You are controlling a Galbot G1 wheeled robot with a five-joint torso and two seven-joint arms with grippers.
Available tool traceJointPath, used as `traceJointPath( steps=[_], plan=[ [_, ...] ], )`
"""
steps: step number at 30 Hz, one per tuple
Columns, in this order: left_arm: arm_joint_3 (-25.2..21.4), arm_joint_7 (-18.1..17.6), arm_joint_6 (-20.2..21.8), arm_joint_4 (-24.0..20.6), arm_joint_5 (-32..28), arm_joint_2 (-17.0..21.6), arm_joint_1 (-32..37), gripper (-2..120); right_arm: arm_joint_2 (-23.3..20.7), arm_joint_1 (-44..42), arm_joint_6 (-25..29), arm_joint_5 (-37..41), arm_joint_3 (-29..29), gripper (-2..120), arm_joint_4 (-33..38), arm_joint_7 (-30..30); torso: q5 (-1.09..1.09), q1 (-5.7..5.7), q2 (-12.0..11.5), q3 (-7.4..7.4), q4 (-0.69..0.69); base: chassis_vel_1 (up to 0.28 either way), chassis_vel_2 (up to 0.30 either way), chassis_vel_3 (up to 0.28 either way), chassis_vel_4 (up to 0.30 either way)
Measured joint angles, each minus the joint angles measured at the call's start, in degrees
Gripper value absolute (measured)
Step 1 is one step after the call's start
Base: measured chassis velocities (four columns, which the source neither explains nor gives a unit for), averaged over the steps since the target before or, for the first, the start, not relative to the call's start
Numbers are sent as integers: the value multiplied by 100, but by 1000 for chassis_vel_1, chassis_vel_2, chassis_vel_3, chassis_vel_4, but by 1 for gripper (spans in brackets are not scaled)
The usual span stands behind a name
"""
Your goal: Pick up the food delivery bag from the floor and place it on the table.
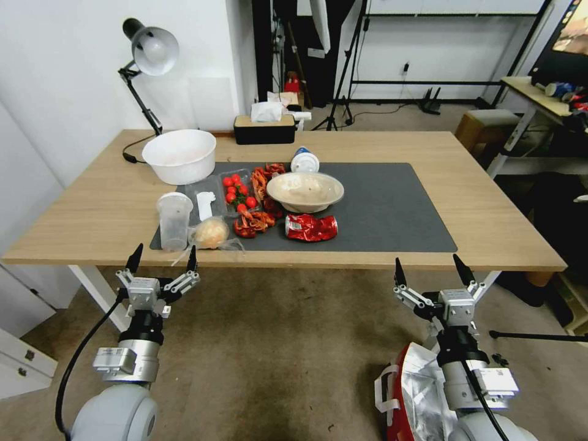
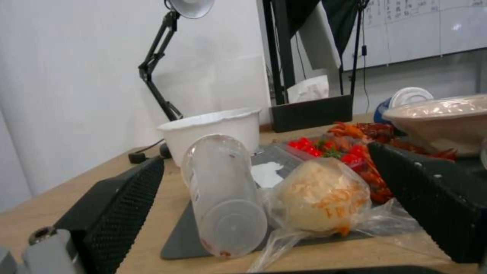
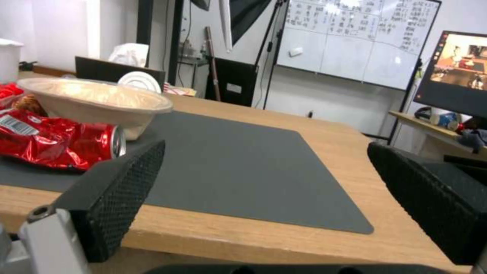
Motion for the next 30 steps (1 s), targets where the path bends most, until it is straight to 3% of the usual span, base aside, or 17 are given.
traceJointPath(
  steps=[30],
  plan=[
    [-1,85,80,-240,52,-3,342,99,140,47,51,-11,-48,100,-64,30,0,-362,-836,-475,1,0,0,0,0]
  ],
)
